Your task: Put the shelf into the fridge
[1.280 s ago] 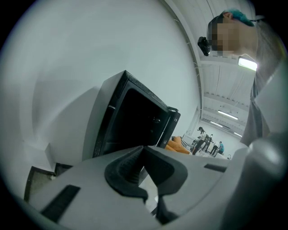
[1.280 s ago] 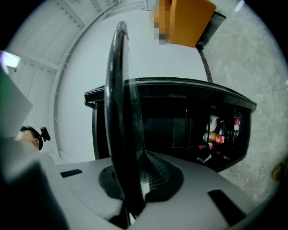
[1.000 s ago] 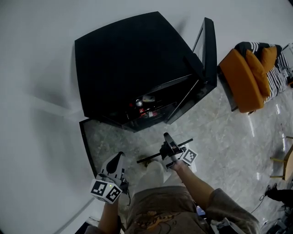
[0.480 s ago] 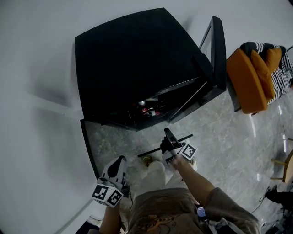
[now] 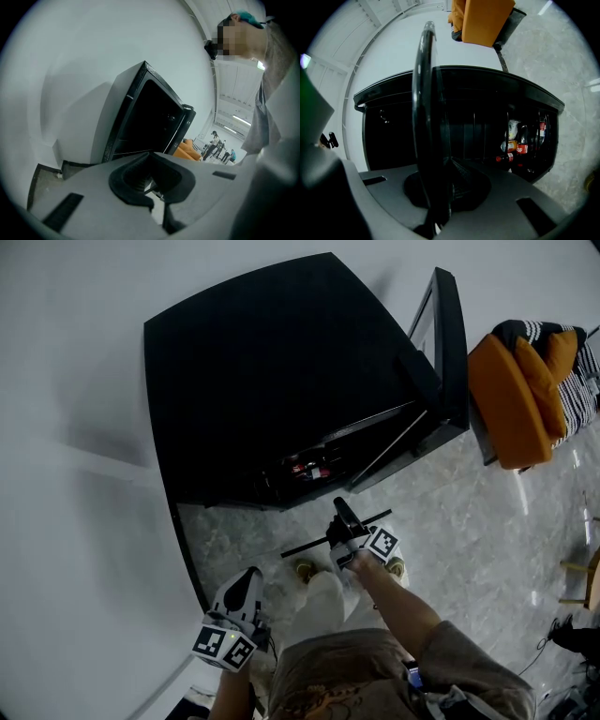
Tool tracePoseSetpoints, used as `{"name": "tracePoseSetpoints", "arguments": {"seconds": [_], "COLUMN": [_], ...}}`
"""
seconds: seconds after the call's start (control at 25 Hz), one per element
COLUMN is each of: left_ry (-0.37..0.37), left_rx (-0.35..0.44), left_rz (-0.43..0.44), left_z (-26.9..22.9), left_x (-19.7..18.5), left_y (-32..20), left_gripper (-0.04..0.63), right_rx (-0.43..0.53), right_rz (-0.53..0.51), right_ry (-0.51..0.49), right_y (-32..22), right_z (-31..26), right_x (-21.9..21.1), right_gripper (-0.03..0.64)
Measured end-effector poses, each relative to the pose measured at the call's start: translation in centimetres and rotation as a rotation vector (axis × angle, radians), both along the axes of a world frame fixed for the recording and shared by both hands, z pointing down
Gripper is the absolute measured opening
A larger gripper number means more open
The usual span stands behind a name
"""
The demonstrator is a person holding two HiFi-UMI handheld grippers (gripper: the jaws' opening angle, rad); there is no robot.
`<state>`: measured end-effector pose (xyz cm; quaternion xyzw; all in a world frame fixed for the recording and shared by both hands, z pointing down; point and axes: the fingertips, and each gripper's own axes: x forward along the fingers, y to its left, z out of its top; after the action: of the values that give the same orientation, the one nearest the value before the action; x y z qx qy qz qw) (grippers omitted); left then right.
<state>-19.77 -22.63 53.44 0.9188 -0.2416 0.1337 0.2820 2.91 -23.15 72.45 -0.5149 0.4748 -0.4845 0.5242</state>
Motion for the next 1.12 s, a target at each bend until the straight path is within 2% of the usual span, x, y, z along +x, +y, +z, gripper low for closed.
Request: {"name": "tracePoseSetpoints", "arguments": {"seconds": [0.64,1.12], "left_ry": [0.000,-0.009], "left_rx": [-0.030,-0.041], "left_rz": [-0.003,0.006], "left_z": [0.7,1.5], "left_x": [0.3,0.1], "left_y": [0.2,0.5], "left_gripper": [0.005,0.005], "right_rx": [0.012,0.022], "right_rz": [0.046,0.057], "right_ry": [-0.055,-0.056], "right_y": [-2.9,-6.8], "right_z": [2.0,2.1], "right_x": [1.0,2.1], "right_gripper": [0.028,0.028]}}
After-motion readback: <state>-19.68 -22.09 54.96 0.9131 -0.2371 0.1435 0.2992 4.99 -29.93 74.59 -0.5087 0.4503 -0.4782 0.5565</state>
